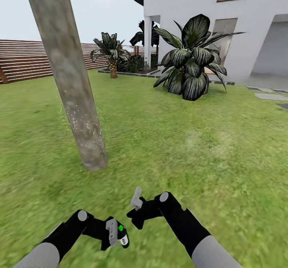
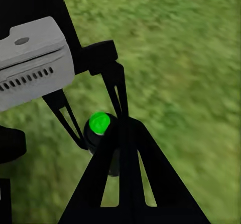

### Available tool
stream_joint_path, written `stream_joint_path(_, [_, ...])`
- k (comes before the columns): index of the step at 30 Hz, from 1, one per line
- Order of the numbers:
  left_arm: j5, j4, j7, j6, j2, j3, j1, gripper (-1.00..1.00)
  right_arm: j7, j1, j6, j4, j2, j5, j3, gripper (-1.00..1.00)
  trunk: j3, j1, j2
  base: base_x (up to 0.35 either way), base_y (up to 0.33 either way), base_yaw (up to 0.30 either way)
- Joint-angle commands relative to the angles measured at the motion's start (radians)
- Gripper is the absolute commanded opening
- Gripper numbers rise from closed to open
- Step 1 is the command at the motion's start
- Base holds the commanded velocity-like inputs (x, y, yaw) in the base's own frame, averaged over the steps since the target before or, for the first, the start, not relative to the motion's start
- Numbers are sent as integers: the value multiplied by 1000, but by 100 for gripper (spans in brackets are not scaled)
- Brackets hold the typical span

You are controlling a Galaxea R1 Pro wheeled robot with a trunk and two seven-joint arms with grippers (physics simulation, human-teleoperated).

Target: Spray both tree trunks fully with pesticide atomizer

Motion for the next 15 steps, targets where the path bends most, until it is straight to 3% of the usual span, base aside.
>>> stream_joint_path(1, [-5,-2,0,-10,-1,-3,-2,-100,4,0,6,-2,0,4,0,-100,-1,0,0,0,0,0])
stream_joint_path(15, [-3,-62,-68,3,-8,2,-7,-100,3,0,6,-1,-1,6,0,-100,-1,0,0,0,0,0])
